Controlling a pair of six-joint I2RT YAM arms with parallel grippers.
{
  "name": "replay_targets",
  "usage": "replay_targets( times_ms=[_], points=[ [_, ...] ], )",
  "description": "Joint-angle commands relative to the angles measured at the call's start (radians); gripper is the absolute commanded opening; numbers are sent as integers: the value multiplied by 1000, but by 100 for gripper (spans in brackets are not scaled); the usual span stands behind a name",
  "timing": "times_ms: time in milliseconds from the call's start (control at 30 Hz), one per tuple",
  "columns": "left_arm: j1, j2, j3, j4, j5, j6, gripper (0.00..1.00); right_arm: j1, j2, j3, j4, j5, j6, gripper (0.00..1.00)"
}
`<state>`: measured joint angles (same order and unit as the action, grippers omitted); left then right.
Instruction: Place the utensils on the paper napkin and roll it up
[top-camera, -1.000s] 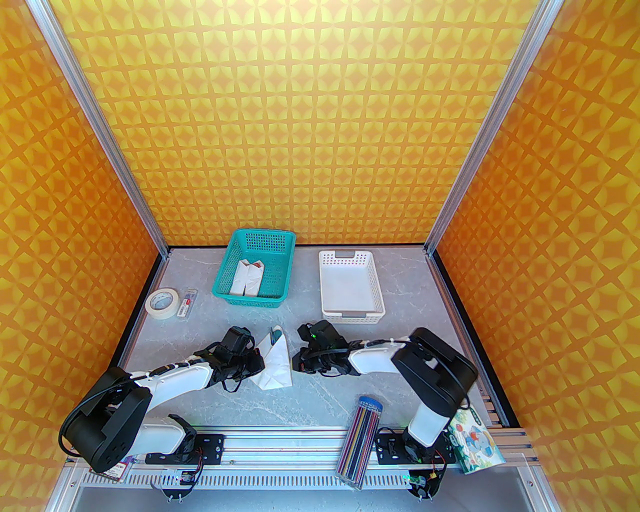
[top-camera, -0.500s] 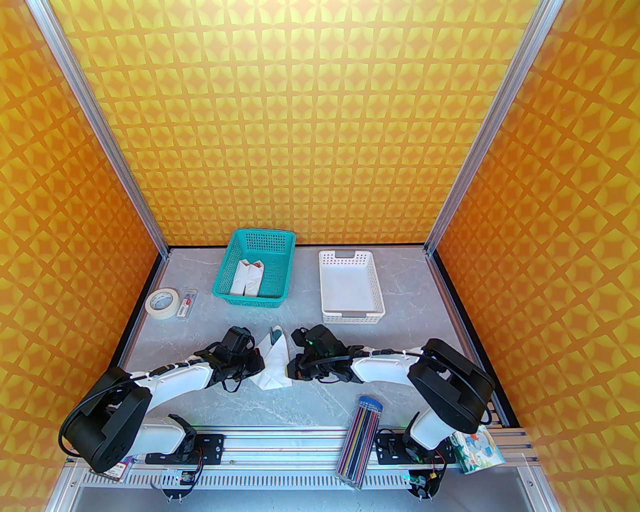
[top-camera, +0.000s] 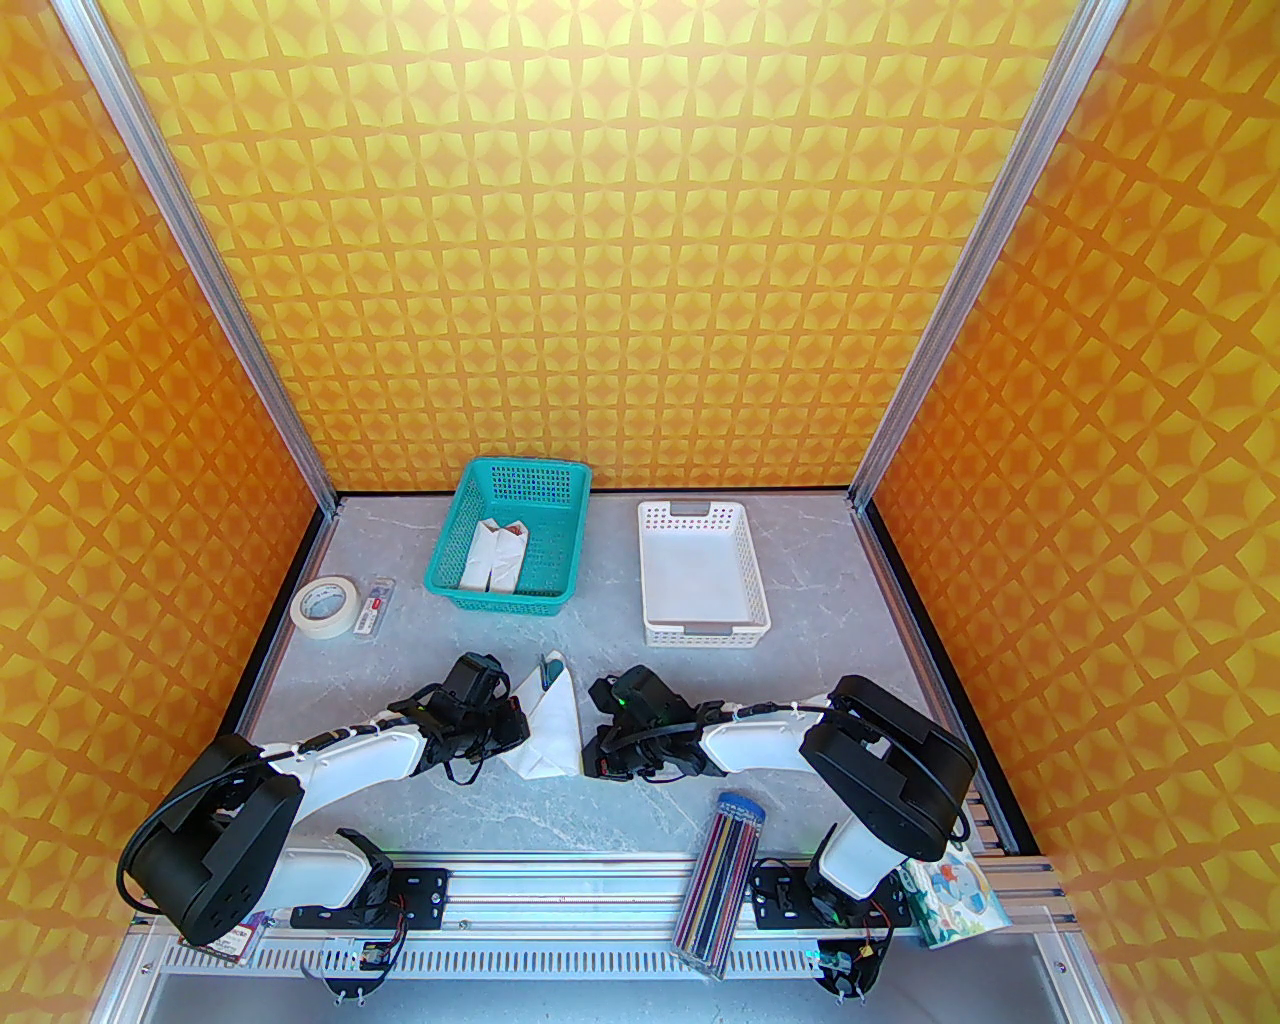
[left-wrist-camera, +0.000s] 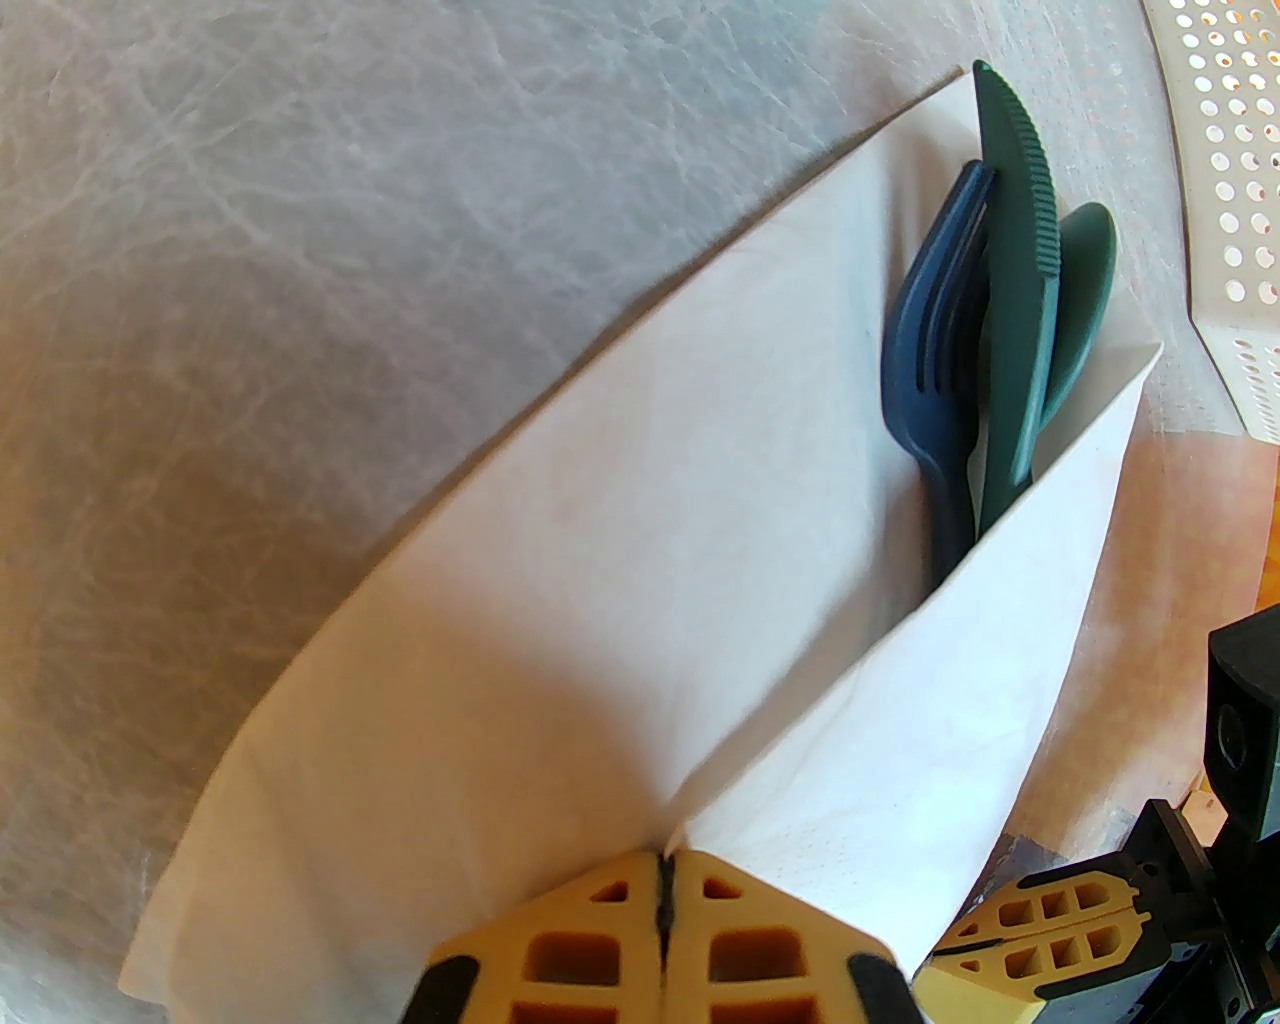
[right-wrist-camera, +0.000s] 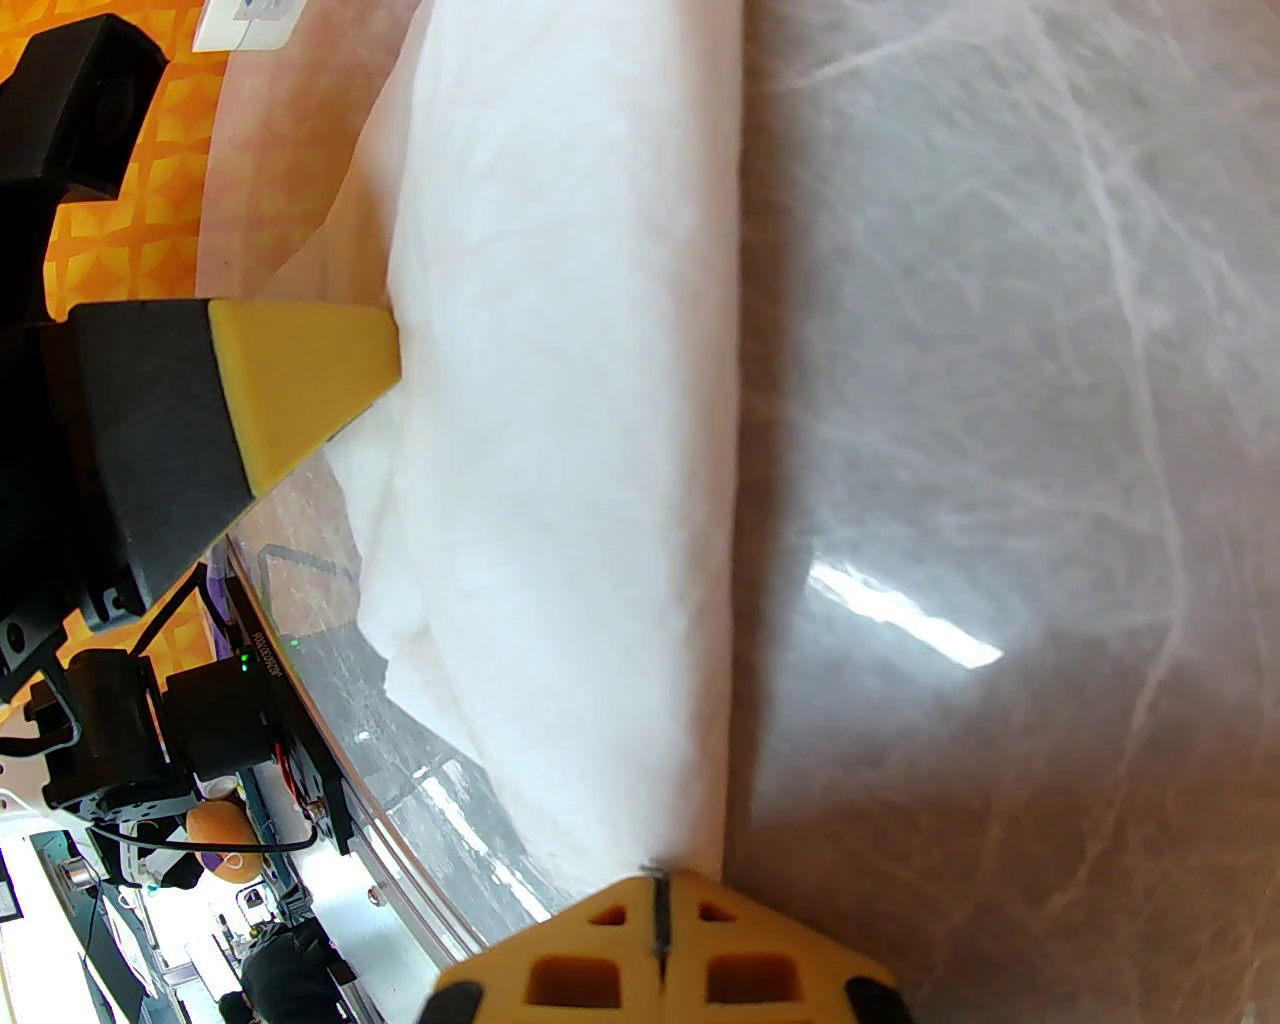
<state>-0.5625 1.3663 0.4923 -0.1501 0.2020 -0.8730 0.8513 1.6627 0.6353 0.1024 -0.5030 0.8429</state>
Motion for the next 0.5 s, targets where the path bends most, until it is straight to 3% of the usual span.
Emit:
replay_targets(
  times_ms=[0, 233, 467],
  points=[
    [-1, 21, -13, -113, -64, 23, 0, 2, -26, -16, -119, 58, -34, 0],
    [0, 17, -10, -117, -64, 29, 0, -5, -173, 54, -276, 148, -140, 0],
    [-1, 19, -5, -113, -64, 31, 0, -29, -165, 98, -89, 81, -130, 0]
  ],
)
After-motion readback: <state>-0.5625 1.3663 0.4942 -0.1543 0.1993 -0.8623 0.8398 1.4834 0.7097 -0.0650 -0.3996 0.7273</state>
